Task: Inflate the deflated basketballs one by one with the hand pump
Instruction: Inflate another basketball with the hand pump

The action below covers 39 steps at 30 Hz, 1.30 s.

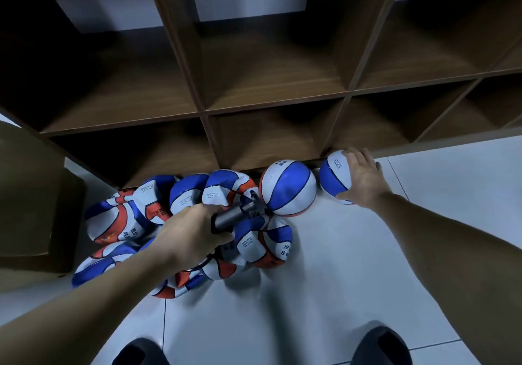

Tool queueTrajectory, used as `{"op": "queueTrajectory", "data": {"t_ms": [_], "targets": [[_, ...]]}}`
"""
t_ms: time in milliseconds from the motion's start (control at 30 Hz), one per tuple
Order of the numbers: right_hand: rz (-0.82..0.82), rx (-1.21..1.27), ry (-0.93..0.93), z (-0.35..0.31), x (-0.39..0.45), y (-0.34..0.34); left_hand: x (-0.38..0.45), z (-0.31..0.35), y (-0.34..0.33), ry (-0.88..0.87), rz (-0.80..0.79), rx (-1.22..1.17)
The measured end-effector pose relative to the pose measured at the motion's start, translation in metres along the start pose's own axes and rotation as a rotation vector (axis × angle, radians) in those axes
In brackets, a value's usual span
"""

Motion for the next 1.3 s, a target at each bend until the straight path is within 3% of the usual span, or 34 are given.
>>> {"op": "queueTrajectory", "data": {"t_ms": [200, 433, 600, 733, 933, 1100, 1300], "targets": [[0.004, -0.020, -0.010, -0.001, -0.004, 0.009, 0.004, -0.004, 0.016, 0.040, 0.064, 0.032], [0.323, 0.055, 0.151, -0.060, -0.073, 0.045, -0.004, -0.022, 0.031, 0.091, 0.078, 0.062], [0.044, 0.133, 0.360, -0.172, -0.129, -0.009, -0.016, -0.025, 0.044, 0.050, 0.103, 0.020], [-0.103, 0.261, 0.212, -0.226, -0.139, -0.057, -0.029, -0.031, 0.054, 0.025, 0.141, -0.027], [-0.099, 0.448, -0.023, -0.233, -0.140, -0.088, -0.046, -0.056, 0.047, 0.018, 0.118, -0.003], [-0.096, 0.413, -0.031, -0.216, -0.148, -0.079, -0.049, -0.066, 0.045, 0.010, 0.105, 0.036], [-0.160, 0.559, -0.054, -0.203, -0.163, -0.071, -0.044, -0.043, 0.043, -0.050, 0.077, 0.018]]}}
Point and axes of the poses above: each hand's wrist, its own x-axis towards the middle knuckle, its own y-axis out of the back of the hand, z = x × y, the point moved 9 cm from there along x, towards the middle knuckle, and after that the axes turned 4 degrees about y, right-handed, at the moved point
